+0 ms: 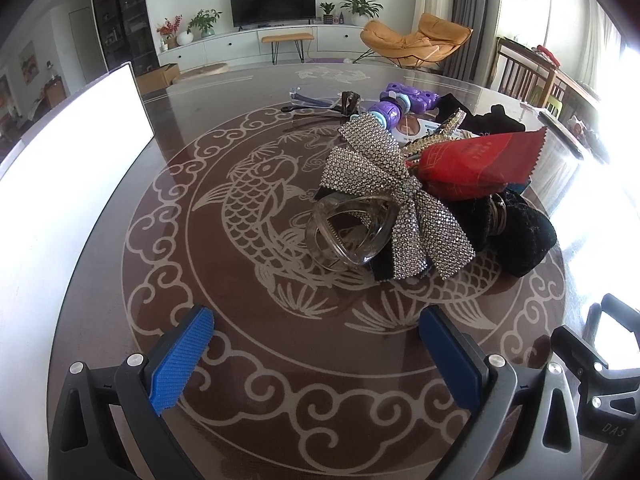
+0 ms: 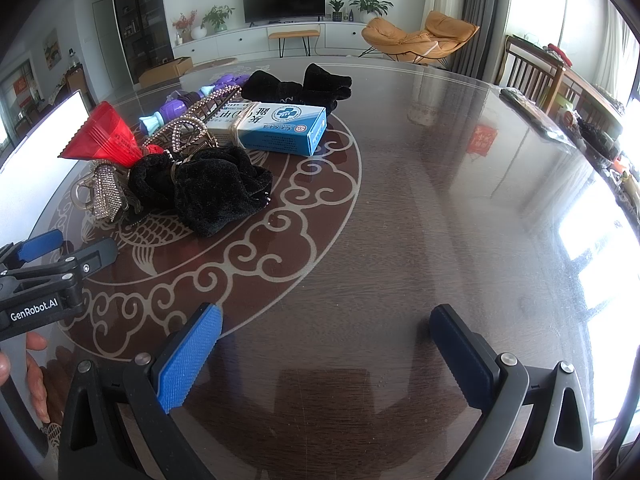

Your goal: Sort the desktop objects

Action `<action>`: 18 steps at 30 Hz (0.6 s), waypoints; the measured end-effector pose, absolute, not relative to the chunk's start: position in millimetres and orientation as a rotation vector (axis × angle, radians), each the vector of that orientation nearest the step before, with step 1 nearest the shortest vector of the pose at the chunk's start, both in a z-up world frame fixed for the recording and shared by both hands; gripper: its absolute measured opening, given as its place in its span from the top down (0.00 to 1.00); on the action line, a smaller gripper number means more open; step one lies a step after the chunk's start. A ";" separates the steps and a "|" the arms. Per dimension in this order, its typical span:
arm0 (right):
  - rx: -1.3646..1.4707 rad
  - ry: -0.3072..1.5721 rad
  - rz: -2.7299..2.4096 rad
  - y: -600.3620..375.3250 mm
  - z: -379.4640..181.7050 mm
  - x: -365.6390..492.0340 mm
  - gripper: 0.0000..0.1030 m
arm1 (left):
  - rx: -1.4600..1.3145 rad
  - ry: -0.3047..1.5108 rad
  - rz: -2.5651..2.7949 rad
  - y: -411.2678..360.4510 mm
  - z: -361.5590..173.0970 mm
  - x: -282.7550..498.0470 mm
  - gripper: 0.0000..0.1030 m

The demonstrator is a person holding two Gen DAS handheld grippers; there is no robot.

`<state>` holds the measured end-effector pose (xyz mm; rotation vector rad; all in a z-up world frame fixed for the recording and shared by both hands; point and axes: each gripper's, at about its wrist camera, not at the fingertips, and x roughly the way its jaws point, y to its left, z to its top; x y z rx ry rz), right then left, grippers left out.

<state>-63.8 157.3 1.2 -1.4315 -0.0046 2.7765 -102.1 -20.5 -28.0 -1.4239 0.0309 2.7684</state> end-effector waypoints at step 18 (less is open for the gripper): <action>-1.431 -0.005 2.777 157.3 1.2 -63.7 0.00 | -1.423 0.031 2.768 -20.7 -29.0 -103.2 0.00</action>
